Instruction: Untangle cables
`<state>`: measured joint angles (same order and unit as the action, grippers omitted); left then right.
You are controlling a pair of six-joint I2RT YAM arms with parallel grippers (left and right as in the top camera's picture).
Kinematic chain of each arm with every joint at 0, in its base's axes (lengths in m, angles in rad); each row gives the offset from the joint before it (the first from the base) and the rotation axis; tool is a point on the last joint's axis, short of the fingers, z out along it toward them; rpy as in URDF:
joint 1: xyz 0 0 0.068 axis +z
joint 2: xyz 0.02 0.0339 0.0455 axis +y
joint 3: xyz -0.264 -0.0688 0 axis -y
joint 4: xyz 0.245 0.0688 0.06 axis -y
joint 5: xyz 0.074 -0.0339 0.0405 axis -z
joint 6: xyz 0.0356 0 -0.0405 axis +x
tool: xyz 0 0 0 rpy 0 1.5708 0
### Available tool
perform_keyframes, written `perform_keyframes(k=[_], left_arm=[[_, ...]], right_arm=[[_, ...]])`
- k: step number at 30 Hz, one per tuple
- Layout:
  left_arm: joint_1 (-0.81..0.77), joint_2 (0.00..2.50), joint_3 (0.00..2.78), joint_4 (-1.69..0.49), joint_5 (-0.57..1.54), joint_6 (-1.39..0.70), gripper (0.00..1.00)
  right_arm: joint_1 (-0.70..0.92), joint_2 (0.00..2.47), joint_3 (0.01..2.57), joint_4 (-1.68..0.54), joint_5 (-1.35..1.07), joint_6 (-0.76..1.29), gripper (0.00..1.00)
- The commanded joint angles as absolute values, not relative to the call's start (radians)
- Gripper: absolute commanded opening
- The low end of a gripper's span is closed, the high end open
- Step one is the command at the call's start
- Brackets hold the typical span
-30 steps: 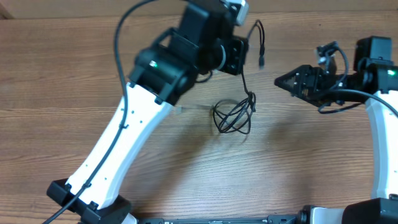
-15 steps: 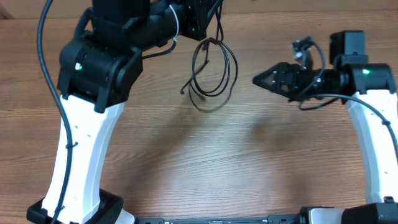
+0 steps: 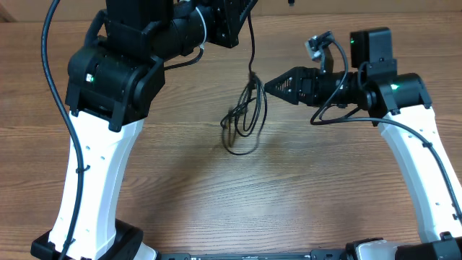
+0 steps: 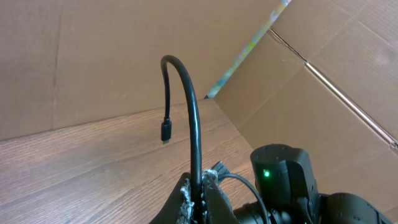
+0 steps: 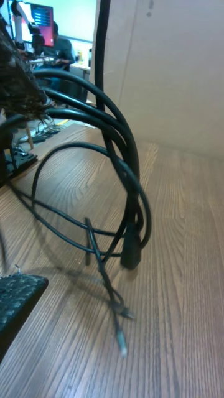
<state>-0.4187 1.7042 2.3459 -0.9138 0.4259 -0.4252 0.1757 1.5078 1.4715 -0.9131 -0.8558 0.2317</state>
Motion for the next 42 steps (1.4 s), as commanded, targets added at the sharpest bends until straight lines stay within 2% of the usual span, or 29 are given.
perform_keyframes(k=[1, 6, 13, 18, 24, 26, 28, 33, 36, 38, 42], left_arm=[[-0.418, 1.692, 2.365, -0.908, 0.411, -0.442, 0.04], [-0.417, 1.692, 2.365, -0.911, 0.408, -0.442, 0.04], [-0.417, 1.692, 2.365, -0.965, 0.356, -0.442, 0.04], [-0.417, 1.692, 2.365, -0.986, 0.325, -0.442, 0.04], [-0.417, 1.692, 2.365, -0.979, 0.325, -0.442, 0.04], [-0.417, 1.692, 2.365, -0.979, 0.325, -0.442, 0.04], [-0.417, 1.692, 2.365, -0.98, 0.326, -0.442, 0.04], [-0.409, 1.689, 2.366, -0.979, 0.326, -0.442, 0.04], [-0.374, 1.673, 2.368, -0.979, 0.326, -0.442, 0.04], [-0.335, 1.654, 2.368, -0.975, 0.329, -0.442, 0.04], [-0.234, 1.605, 2.368, -0.965, 0.34, -0.443, 0.04]], right_arm=[[0.212, 1.489, 1.487, -0.897, -0.821, 0.246, 0.77], [0.229, 1.489, 1.487, -0.886, -0.812, 0.266, 0.77], [0.174, 1.488, 1.502, -0.846, -0.818, 0.315, 0.8], [0.18, 1.488, 1.521, -0.835, -0.955, 0.21, 0.83], [0.281, 1.499, 1.505, -0.866, -0.827, 0.214, 0.83], [0.321, 1.511, 1.505, -0.87, -0.72, 0.273, 0.81], [0.348, 1.524, 1.504, -0.876, -0.606, 0.342, 0.75], [0.375, 1.574, 1.504, -0.933, -0.301, 0.501, 0.36], [0.359, 1.594, 1.504, -0.982, -0.191, 0.574, 0.19], [0.336, 1.599, 1.499, -1.013, -0.138, 0.607, 0.1], [0.283, 1.599, 1.493, -1.052, -0.097, 0.606, 0.04]])
